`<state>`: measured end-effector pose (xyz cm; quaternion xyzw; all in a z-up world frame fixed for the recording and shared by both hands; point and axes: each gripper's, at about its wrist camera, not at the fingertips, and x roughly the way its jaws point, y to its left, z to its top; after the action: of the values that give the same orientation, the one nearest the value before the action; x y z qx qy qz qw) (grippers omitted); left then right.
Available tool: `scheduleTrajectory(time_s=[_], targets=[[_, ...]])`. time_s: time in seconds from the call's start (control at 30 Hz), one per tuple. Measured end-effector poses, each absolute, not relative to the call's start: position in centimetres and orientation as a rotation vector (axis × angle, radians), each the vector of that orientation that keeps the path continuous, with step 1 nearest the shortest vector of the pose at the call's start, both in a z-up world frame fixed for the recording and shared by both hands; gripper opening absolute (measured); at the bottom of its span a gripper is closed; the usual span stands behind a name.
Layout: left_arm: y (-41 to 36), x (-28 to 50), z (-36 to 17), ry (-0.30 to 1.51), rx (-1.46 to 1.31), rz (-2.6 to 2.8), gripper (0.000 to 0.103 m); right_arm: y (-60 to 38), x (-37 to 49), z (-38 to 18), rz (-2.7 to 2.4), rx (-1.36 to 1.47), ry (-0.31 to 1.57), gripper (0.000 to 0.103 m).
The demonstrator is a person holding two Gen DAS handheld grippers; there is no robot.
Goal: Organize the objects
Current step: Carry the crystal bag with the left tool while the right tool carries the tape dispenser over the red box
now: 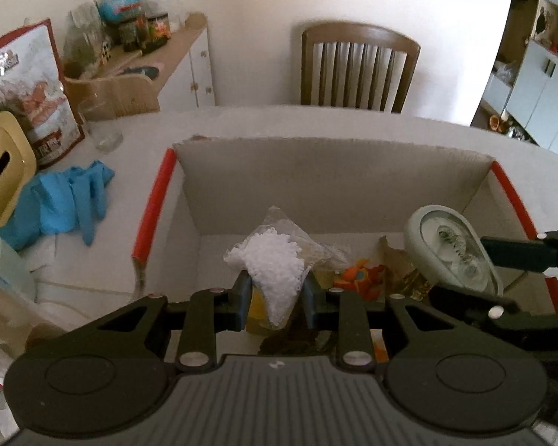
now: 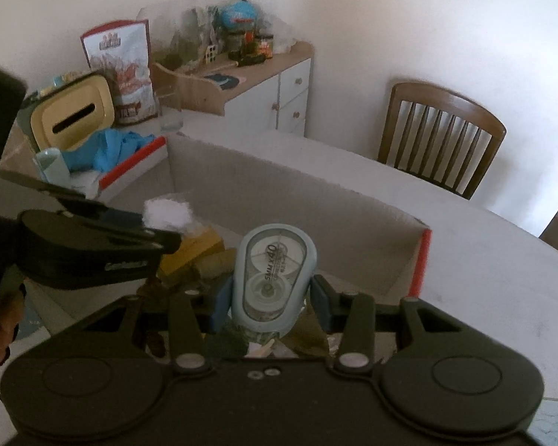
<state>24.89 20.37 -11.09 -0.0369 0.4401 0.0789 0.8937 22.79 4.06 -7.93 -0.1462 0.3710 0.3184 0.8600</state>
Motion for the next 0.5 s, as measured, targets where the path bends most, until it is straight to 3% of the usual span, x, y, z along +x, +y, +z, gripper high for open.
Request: scheduleTrajectory(time_s=[0.5], targets=[[19.6, 26.7, -13.0, 1.045, -0.063, 0.120, 0.028, 4.6, 22.4, -9.0, 0.689, -0.368, 0.789, 0.044]])
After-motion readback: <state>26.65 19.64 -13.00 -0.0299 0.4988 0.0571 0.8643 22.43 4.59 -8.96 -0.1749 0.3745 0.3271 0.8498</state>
